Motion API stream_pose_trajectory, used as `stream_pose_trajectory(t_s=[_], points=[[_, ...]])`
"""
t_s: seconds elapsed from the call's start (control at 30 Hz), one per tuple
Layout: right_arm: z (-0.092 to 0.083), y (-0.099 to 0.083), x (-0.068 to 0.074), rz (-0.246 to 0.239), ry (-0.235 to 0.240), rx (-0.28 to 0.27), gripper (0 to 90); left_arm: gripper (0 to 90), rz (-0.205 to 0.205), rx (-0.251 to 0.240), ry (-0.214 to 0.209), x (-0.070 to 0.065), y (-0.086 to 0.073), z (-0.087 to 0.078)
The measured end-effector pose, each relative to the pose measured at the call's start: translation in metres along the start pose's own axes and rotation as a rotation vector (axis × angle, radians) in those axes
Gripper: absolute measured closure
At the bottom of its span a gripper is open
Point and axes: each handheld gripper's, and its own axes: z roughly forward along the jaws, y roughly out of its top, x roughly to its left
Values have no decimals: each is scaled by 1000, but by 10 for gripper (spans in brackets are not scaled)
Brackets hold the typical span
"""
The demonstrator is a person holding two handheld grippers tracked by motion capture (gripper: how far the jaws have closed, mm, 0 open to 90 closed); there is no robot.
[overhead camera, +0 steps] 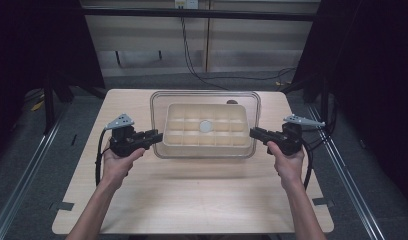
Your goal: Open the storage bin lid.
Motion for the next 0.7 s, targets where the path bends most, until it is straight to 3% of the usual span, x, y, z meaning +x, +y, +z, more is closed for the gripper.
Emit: stream_pose_trajectory(t_s=[0.43, 0.7], points=[[-20, -8, 6, 22, 1, -9, 745, 682, 17, 17, -16, -15, -3, -3], [-28, -13, 12, 0, -1, 1, 750, 685, 29, 50, -22, -20, -12, -5]])
